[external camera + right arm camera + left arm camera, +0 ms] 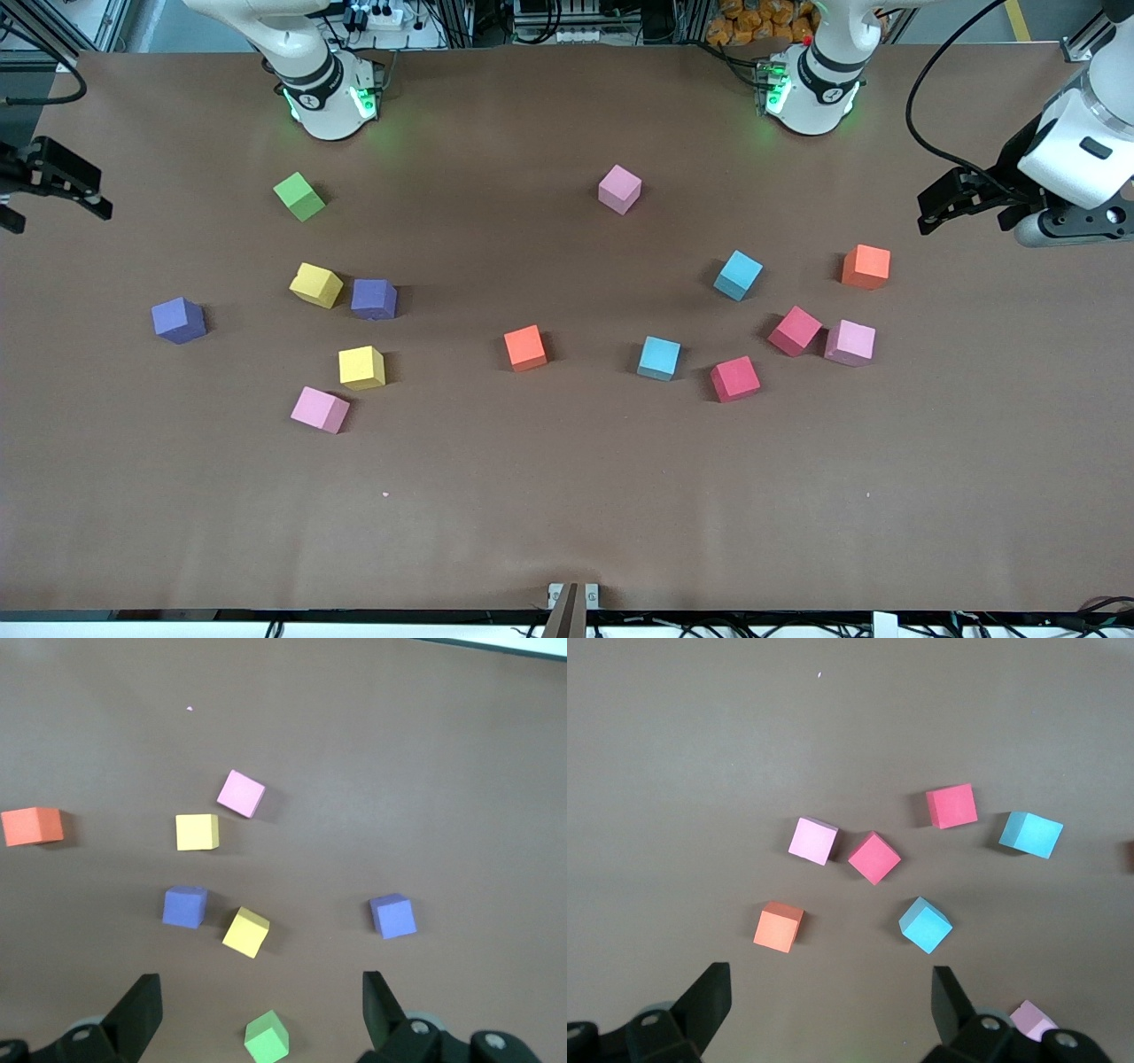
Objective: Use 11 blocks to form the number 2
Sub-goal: 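Reach the right gripper to the orange cube while the left gripper reaches pink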
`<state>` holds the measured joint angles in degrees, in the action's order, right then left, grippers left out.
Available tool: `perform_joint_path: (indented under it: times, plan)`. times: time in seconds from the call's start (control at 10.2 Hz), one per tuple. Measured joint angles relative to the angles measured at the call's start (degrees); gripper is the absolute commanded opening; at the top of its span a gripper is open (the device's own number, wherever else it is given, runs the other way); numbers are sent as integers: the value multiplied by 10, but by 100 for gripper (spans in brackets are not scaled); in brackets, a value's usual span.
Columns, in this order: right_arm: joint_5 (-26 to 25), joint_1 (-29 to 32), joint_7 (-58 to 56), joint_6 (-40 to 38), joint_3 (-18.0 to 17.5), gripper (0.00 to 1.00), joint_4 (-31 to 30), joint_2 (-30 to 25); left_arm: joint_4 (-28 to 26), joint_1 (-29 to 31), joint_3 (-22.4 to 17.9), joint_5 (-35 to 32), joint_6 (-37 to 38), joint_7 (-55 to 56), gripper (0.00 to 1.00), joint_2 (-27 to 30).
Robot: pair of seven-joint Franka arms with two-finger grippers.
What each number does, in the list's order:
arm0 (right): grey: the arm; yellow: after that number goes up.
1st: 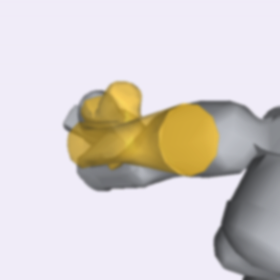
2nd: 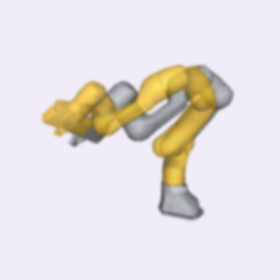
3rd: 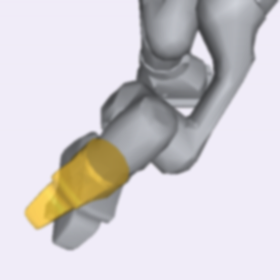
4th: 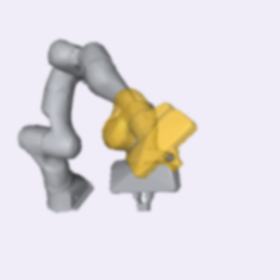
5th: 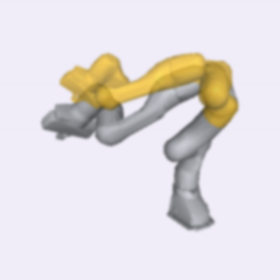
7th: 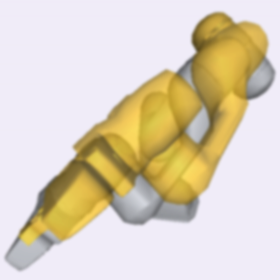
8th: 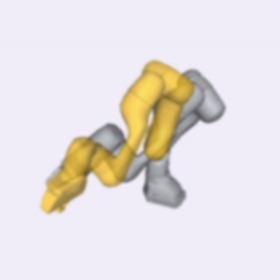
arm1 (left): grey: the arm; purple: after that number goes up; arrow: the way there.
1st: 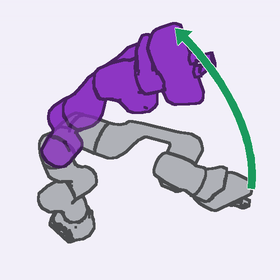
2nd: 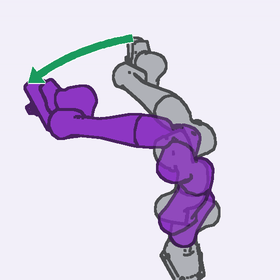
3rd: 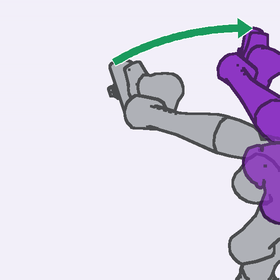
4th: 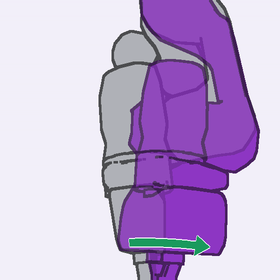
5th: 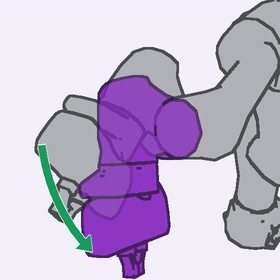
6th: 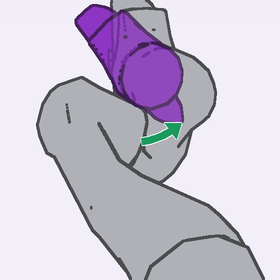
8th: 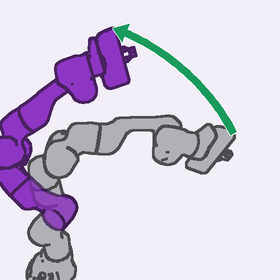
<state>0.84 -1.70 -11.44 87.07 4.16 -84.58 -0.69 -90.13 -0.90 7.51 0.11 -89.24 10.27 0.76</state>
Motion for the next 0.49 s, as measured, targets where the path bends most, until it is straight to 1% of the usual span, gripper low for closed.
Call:
perform_joint_path:
  times: [0.2, 0.49]
  plan:
    - [-18, 1, -1, 2, -1, 100, 0, 4, 0, 0, 0, 0, 3, -2, 100, 0]
    - [-22, 1, -1, 6, -2, 100, 0, 9, -9, -6, 4, -6, 7, -7, 100, -2]
